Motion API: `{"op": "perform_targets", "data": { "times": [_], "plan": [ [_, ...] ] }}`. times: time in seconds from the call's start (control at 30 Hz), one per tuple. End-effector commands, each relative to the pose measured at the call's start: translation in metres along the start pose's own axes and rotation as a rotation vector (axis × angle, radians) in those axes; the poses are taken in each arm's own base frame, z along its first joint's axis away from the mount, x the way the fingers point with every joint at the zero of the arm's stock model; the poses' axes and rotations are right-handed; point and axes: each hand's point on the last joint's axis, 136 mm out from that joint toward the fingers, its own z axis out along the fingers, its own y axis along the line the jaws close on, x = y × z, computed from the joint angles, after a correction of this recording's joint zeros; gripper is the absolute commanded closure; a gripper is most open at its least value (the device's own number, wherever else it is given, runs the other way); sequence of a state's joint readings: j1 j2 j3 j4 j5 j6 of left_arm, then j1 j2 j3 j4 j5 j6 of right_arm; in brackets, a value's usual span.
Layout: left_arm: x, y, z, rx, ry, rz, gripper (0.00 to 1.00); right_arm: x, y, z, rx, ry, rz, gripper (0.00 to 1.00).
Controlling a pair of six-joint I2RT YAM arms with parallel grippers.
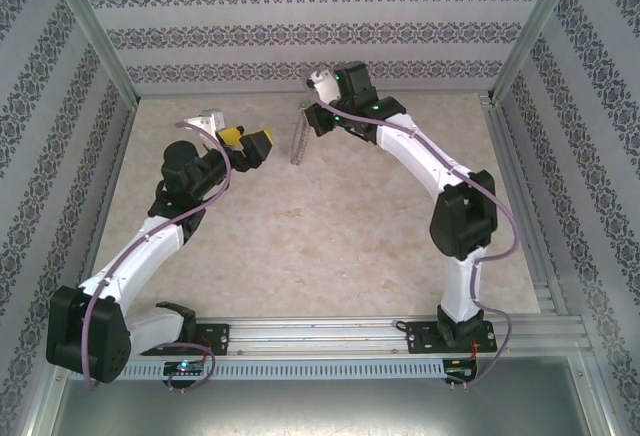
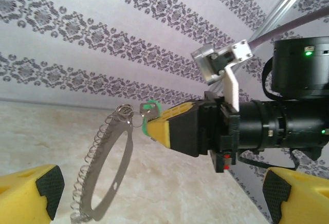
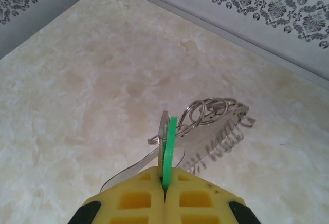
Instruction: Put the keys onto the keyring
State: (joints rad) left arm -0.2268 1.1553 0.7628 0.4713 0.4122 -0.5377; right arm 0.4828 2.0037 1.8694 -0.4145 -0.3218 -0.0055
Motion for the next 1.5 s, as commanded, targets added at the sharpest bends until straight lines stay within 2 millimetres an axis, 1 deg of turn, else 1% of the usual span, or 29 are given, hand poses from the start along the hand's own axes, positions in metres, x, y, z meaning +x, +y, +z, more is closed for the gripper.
{"op": "perform_targets", "data": {
  "times": [0.0,0.1,0.17,0.33,0.47,0.57,0.77,0.9,1.07,1.27,1.47],
  "plan": [
    [0.001,0.011,-0.006,-0.050,0.000,0.022,0.00,-0.010,-0.010,0.010,-0.014,-0.038,0.046,1.00],
    [0.002,0.010,-0.004,-0.043,0.007,0.019,0.00,0.007,-0.022,0.018,0.004,-0.019,0.086,1.00],
    [0.003,0.010,-0.003,-0.035,0.015,0.017,0.00,0.022,-0.028,0.019,0.013,0.002,0.109,1.00],
    [0.003,0.008,-0.001,-0.023,0.024,0.012,0.00,0.060,-0.037,0.012,0.040,0.029,0.168,1.00],
    [0.002,0.004,-0.001,-0.013,0.030,0.017,0.00,0.095,-0.043,0.008,0.066,0.082,0.198,1.00],
    [0.001,0.002,-0.001,-0.008,0.031,0.015,0.00,0.115,-0.044,0.005,0.074,0.109,0.218,1.00],
    [0.002,0.003,-0.001,-0.011,0.039,0.011,0.00,0.151,-0.037,0.006,0.064,0.171,0.259,1.00],
    [0.004,0.003,0.000,-0.010,0.047,0.003,0.00,0.172,-0.032,0.009,0.060,0.212,0.275,1.00],
    [0.005,0.003,0.000,-0.010,0.055,-0.001,0.00,0.198,-0.032,0.006,0.076,0.263,0.305,1.00],
    [0.004,0.003,0.001,-0.008,0.061,-0.006,0.00,0.222,-0.023,0.005,0.060,0.314,0.336,1.00],
    [0.004,0.003,0.003,-0.010,0.069,-0.008,0.00,0.240,-0.010,0.004,0.041,0.357,0.343,1.00]
  ]
}}
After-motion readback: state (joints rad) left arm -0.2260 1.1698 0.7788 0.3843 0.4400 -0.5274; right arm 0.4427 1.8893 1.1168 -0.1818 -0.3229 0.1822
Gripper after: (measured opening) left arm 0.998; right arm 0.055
